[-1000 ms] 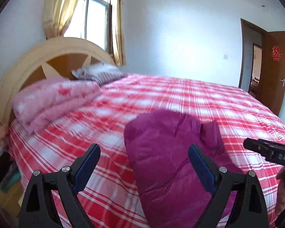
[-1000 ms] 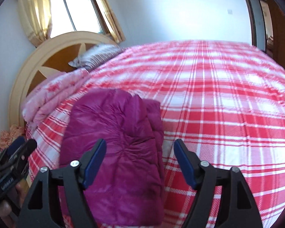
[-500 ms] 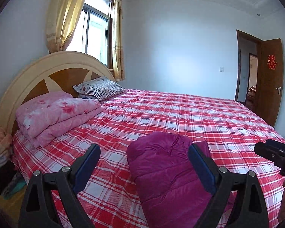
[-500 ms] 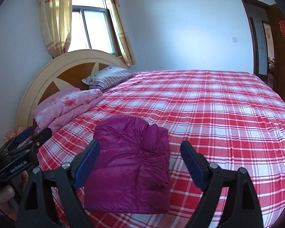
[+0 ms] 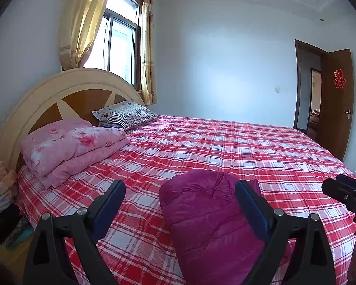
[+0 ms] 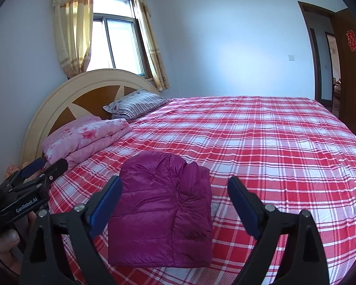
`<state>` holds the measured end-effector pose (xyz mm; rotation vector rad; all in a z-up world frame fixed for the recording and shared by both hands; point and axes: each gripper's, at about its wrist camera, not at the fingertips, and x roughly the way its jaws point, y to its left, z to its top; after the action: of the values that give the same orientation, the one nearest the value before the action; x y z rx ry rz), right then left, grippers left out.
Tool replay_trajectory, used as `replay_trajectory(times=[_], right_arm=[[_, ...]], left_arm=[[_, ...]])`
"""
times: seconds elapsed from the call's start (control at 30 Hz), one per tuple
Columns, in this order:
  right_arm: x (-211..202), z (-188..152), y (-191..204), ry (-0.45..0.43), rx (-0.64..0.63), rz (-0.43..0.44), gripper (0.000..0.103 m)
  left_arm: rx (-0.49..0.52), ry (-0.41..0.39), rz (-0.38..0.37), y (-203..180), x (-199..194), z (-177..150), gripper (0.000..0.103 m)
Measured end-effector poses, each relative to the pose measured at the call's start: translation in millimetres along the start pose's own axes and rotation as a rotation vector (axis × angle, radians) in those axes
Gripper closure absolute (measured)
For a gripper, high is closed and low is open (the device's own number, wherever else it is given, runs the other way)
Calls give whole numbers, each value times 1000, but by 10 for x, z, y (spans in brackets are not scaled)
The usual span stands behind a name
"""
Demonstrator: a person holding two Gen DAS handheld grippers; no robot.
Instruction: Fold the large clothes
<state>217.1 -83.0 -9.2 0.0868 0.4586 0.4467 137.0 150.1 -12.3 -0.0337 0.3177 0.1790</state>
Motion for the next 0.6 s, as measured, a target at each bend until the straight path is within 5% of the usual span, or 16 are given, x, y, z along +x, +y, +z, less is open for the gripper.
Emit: replay_trajectory(times=[0.6], right_arm=[[-104, 20, -33, -43, 7, -4, 8]], left_arm=[[-1, 4, 2, 1, 9, -11, 9]])
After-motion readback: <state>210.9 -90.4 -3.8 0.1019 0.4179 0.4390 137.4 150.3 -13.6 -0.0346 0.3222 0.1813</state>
